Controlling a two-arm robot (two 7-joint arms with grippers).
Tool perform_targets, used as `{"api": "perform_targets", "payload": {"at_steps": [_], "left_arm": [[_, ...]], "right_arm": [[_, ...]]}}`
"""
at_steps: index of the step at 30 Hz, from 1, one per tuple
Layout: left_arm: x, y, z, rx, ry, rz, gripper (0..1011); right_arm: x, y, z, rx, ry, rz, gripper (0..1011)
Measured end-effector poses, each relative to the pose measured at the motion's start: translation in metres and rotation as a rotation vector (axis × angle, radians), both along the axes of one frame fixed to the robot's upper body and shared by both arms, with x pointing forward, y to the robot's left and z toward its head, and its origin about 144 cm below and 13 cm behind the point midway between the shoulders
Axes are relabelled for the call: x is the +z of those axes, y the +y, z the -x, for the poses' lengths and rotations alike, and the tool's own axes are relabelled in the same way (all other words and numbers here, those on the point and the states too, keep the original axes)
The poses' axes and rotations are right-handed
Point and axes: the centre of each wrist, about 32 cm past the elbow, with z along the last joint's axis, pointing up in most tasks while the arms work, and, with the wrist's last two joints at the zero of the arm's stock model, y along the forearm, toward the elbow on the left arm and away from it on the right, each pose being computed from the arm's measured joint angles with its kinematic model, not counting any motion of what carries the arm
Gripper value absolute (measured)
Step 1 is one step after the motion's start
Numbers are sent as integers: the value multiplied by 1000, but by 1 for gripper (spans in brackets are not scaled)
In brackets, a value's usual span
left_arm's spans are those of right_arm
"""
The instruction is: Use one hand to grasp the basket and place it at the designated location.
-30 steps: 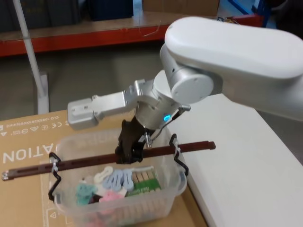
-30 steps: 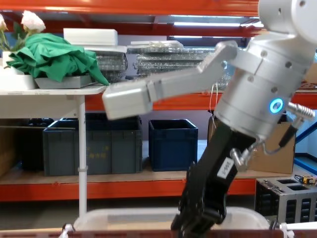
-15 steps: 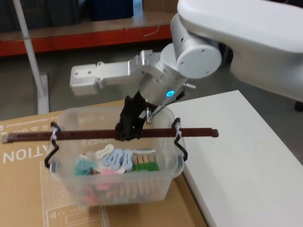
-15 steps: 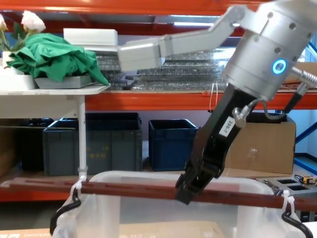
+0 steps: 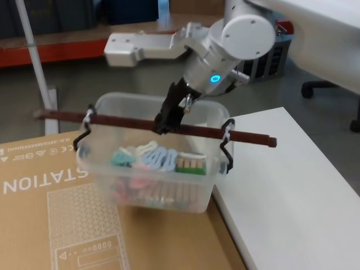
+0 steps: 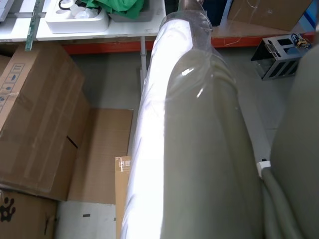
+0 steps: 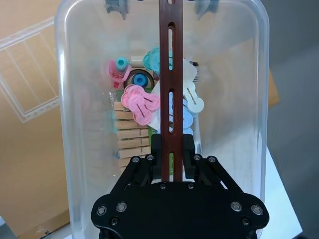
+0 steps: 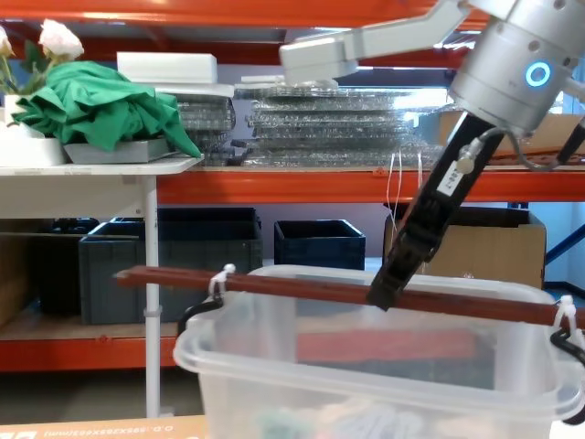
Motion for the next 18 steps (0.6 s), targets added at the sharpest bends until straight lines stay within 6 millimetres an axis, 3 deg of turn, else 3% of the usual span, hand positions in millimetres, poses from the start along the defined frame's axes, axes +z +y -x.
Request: {"api": "perform_targets", "payload": {"at_steps": [18], "left_arm": [[0, 0, 0, 0, 0, 0, 0]], "right_arm": [[28, -47, -27, -306, 21, -74, 238]]}}
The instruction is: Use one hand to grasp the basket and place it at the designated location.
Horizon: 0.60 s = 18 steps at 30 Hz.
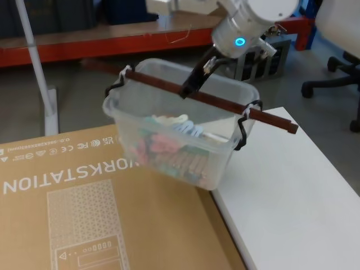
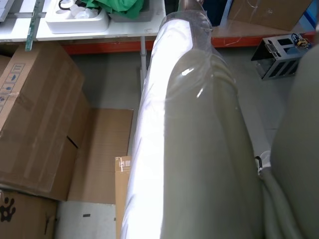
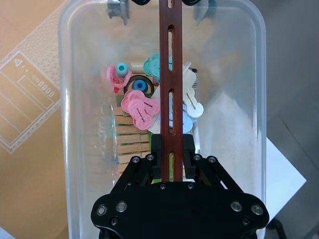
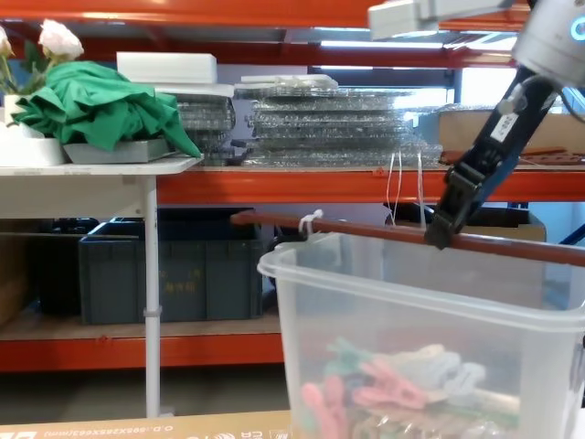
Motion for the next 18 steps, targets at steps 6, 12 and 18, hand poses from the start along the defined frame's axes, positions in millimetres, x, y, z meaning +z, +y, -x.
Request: {"api": "perform_targets", "payload": {"at_steps": [6, 12, 18], "left_arm": [[0, 0, 0, 0, 0, 0, 0], [0, 0, 0, 0, 0, 0, 0], [0, 0, 0, 0, 0, 0, 0]], "right_arm": [[10, -16, -7, -97, 5, -17, 238], [19, -33, -13, -186, 7, -31, 238], [23, -52, -17, -273, 11, -45, 237]]}}
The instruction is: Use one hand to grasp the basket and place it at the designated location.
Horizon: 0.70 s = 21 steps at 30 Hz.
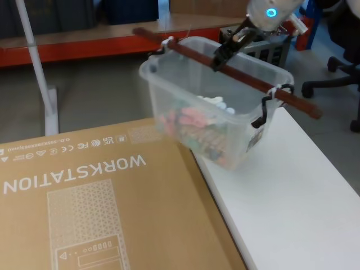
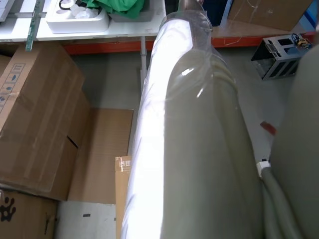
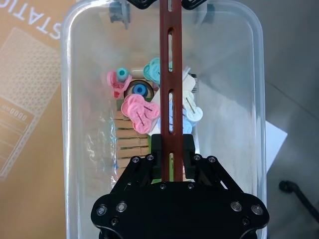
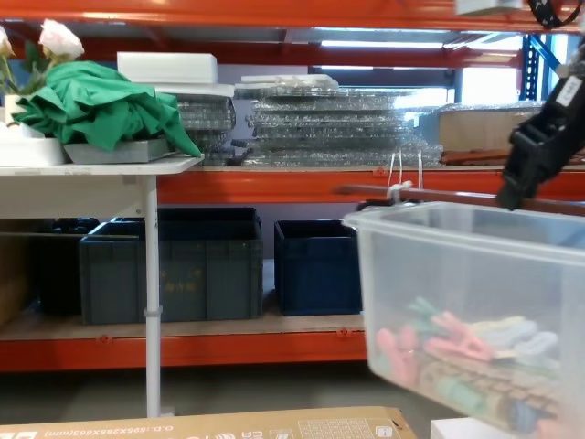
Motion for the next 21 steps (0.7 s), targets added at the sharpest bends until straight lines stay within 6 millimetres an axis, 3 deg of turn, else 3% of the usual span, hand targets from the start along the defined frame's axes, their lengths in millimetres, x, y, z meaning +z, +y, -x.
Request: {"api": "perform_targets", "payload": {"at_steps": [21], "left_arm": [[0, 0, 0, 0, 0, 0, 0]], "right_arm": [[-6, -63, -10, -272, 47, -20, 238]]}}
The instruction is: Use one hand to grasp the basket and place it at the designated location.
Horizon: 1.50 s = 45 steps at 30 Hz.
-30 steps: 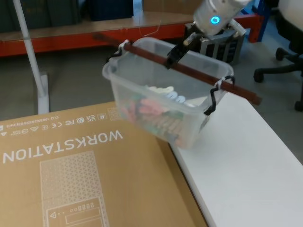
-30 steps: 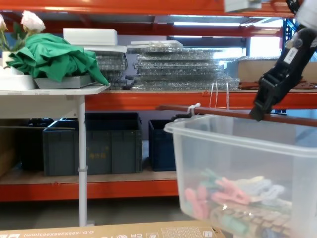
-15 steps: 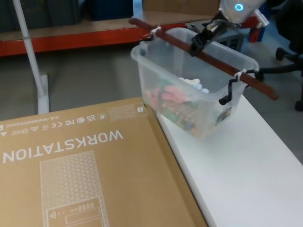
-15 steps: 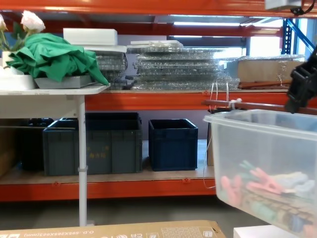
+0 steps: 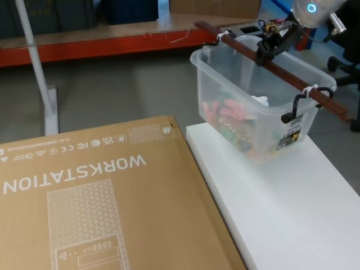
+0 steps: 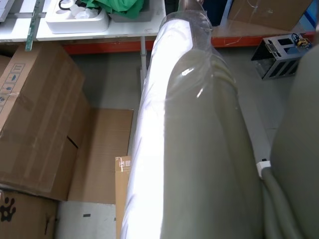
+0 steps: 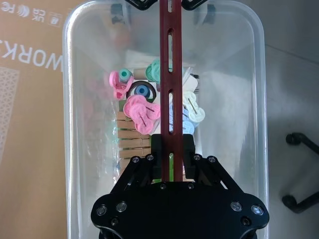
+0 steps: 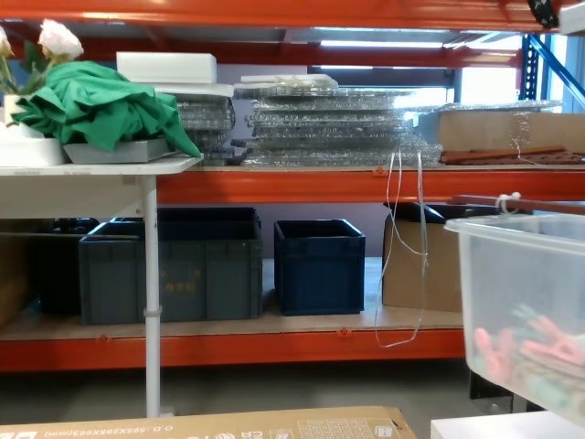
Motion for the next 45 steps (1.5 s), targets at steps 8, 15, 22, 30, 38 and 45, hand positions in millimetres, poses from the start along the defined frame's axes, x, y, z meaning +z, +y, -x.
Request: {"api": "perform_targets", "payload": {"at_steps": [8, 15, 22, 30, 38, 45], "left_arm": [[0, 0, 0, 0, 0, 0, 0], [0, 0, 0, 0, 0, 0, 0], [0, 0, 0, 0, 0, 0, 0], [0, 0, 0, 0, 0, 0, 0], [0, 0, 0, 0, 0, 0, 0], [0, 0, 0, 0, 0, 0, 0]], "right_arm": [[-6, -21, -2, -86, 23, -12, 238], [-16, -39, 2, -152, 27, -33, 237], [-30, -50, 9, -207, 36, -53, 238], [-45, -57, 13, -242, 58, -64, 237], [-53, -58, 15, -242, 73, -66, 237], [-60, -57, 15, -232, 94, -60, 237]]}}
